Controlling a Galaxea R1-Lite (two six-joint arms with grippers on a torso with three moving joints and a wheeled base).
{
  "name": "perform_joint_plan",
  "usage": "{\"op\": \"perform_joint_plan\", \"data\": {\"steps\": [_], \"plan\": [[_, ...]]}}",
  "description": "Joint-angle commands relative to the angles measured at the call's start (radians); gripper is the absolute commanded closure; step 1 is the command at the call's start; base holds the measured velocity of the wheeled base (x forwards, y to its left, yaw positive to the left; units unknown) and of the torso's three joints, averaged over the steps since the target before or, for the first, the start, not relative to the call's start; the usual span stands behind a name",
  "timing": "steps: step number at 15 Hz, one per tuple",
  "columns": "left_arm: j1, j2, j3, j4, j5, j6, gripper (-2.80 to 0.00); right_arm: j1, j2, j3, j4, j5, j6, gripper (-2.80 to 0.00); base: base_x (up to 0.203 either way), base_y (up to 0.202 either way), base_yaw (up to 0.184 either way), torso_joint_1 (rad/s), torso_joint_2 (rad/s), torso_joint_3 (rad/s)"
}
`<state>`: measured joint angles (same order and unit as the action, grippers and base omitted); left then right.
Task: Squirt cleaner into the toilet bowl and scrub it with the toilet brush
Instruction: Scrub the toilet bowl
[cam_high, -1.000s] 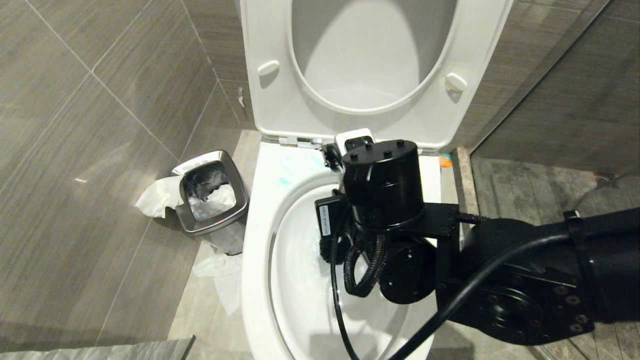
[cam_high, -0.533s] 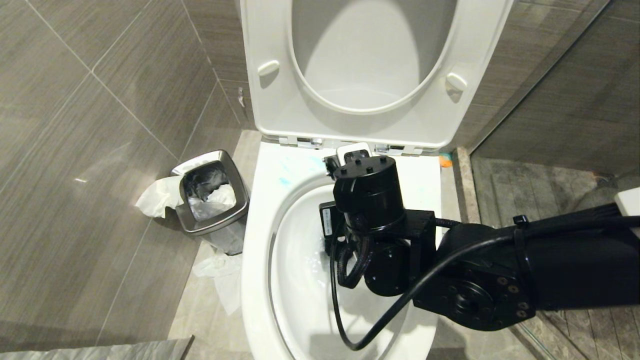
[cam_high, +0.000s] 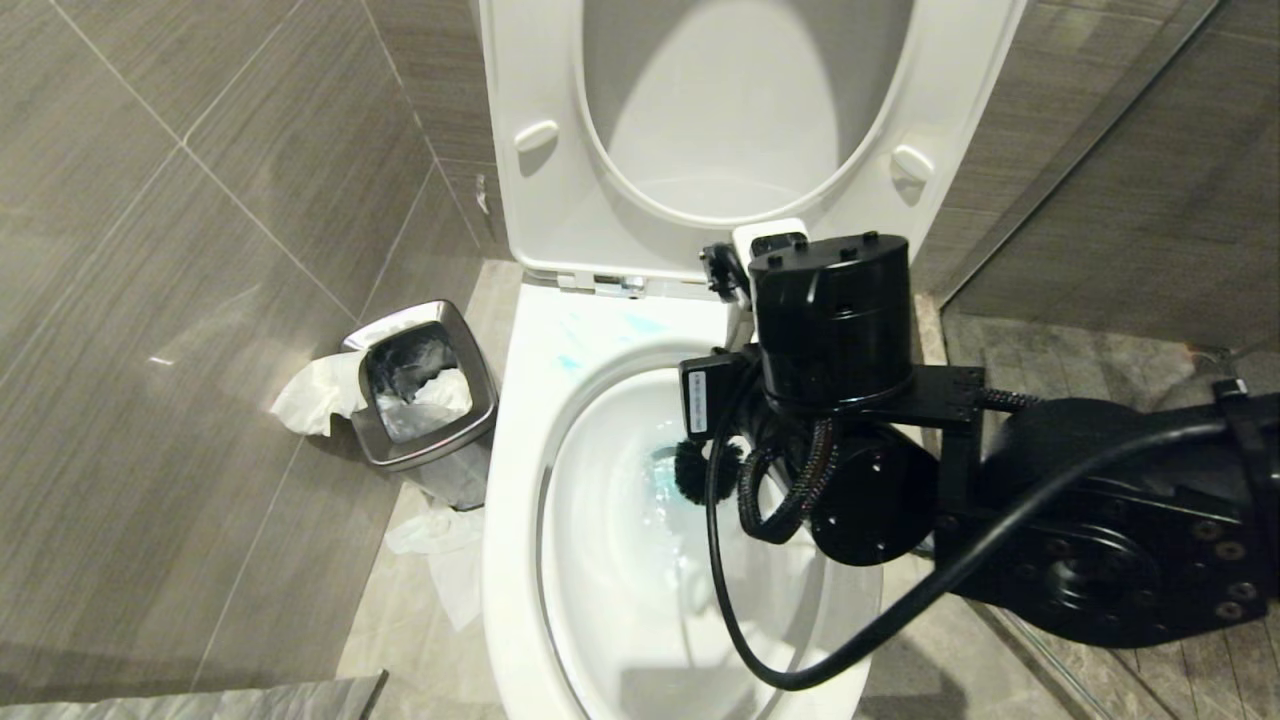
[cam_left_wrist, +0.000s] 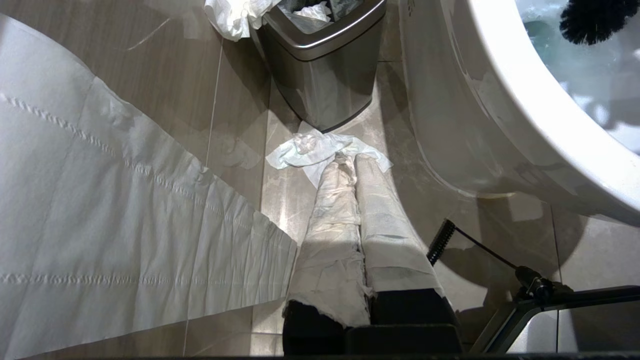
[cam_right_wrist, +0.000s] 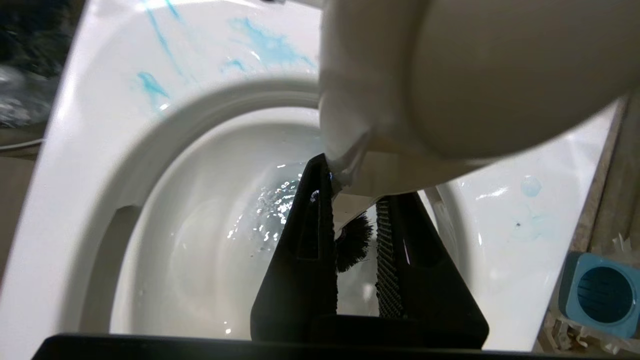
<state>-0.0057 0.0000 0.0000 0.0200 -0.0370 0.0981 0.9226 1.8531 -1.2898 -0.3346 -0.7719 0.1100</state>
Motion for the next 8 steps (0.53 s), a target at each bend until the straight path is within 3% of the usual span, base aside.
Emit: {"op": "perform_joint_plan", "data": {"steps": [1, 8], "plan": [[0.000, 0.000, -0.001, 0.000, 0.000, 0.000, 0.00, 0.016, -0.069, 0.003, 0.040, 0.000, 0.002, 0.00, 0.000, 0.000, 0.000, 0.000, 0.00, 0.000], [0.000, 0.000, 0.000, 0.000, 0.002, -0.001, 0.00, -0.056, -0.003, -0.027, 0.035, -0.006, -0.003, 0.00, 0.000, 0.000, 0.000, 0.000, 0.00, 0.000]]}}
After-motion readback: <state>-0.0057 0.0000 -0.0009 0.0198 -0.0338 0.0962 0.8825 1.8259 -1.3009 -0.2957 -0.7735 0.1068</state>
